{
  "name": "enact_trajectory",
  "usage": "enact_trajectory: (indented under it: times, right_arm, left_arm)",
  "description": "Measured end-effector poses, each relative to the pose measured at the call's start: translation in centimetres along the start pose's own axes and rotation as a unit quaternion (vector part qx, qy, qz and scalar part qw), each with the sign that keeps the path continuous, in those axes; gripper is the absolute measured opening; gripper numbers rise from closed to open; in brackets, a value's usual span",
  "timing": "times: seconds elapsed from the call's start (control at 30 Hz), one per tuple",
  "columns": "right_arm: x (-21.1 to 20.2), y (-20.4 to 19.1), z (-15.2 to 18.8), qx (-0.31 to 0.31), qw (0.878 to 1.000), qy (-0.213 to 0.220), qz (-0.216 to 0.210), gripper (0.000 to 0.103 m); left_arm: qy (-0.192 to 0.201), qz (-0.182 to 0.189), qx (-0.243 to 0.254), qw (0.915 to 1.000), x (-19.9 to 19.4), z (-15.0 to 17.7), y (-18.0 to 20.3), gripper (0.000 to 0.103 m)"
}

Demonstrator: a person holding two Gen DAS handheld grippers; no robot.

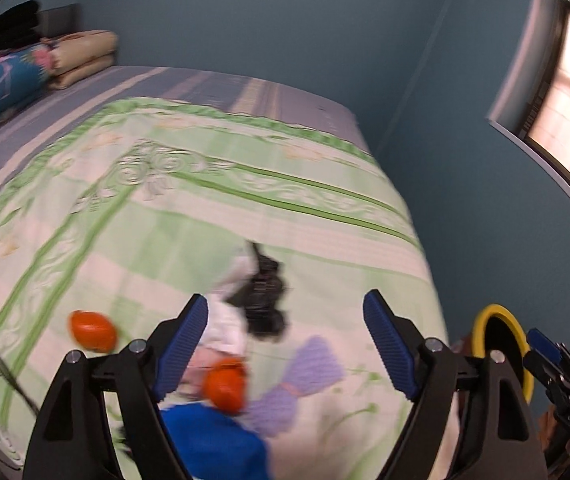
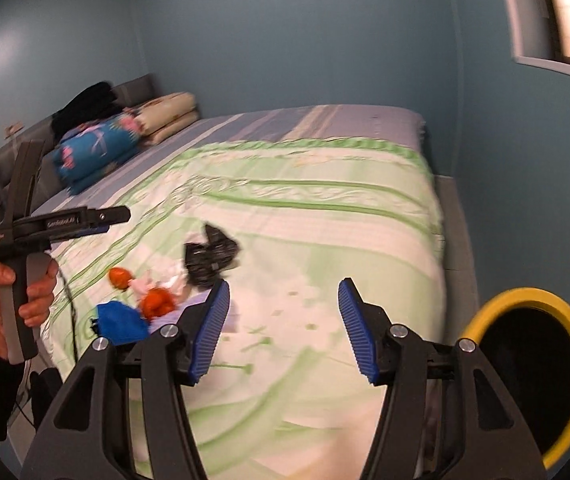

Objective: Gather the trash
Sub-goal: 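Move both tools back over the remaining trash on the bed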

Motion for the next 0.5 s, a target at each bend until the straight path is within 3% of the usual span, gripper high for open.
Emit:
enact_trajectory:
  times: [0.23,0.5]
  right_arm:
    - [6.3,-3.8,0.5,-0.014,0.998,-0.039,-0.048,0.054]
    - [12.7,-5.6,2.4,-0.009,0.994,-0.085,-0.065,0.055]
  left_arm:
    - [-0.005,-0.044,-0.043,0.9981,1.3,0.6,-7.3,0.083]
    - [-0.037,-0.079,-0.083,0.9928,5.2,3.2,-13.5,0.086]
Point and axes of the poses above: each gripper's, at about its wrist camera, not at the fingertips, and x roughly the way its jaws point, y to its right, z to its underside, the point moved 5 cm from there along x, roughly the way its jaws point, and after that the axes turned 15 degrees about -z, right-handed, at the moved point
